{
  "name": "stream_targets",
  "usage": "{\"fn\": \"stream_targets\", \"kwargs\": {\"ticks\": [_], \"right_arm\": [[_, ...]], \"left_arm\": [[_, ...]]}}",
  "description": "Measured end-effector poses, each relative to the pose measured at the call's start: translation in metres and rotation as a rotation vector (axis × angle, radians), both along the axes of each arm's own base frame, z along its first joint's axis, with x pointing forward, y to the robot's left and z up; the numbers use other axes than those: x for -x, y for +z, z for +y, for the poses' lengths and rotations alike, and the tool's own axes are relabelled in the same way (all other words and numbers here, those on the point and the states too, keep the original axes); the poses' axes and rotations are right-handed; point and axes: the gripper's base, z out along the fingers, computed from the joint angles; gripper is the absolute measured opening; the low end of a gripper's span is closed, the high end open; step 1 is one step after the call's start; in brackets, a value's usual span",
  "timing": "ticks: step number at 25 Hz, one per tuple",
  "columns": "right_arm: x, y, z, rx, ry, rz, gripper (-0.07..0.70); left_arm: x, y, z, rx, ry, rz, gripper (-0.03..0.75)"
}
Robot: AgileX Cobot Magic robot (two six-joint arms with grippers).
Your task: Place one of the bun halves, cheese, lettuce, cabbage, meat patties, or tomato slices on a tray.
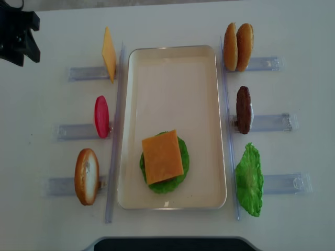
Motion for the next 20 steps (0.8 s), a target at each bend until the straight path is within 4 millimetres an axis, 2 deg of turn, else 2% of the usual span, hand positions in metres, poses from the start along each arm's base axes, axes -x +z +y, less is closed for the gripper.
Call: {"fn": "stream_targets", "kwargs": {"ticks": [3, 8, 12, 15, 18, 20], "right_arm": [[0.0, 0.0, 0.0, 0.0, 0.0, 0.0, 0.527], [0.0, 0.0, 0.0, 0.0, 0.0, 0.0, 0.527], [0.0, 0.0, 0.0, 0.0, 0.0, 0.0, 0.527], [0.0, 0.0, 0.0, 0.0, 0.0, 0.0, 0.527], [0.0, 0.0, 0.0, 0.0, 0.0, 0.0, 0.527], [0.0, 0.0, 0.0, 0.0, 0.0, 0.0, 0.527]], "left_arm": [[0.004, 0.005, -0.001, -0.005, -0.018, -0.006, 0.33], [0.026, 0.04, -0.011, -0.072, -0.083, -0.105, 0.33], [0.054, 0.072, -0.025, -0.131, -0.132, -0.198, 0.334], [0.078, 0.096, -0.03, -0.146, -0.143, -0.287, 0.377], [0.108, 0.11, -0.032, -0.155, -0.144, -0.355, 0.444], [0.128, 0.112, -0.033, -0.16, -0.147, -0.381, 0.462]]}}
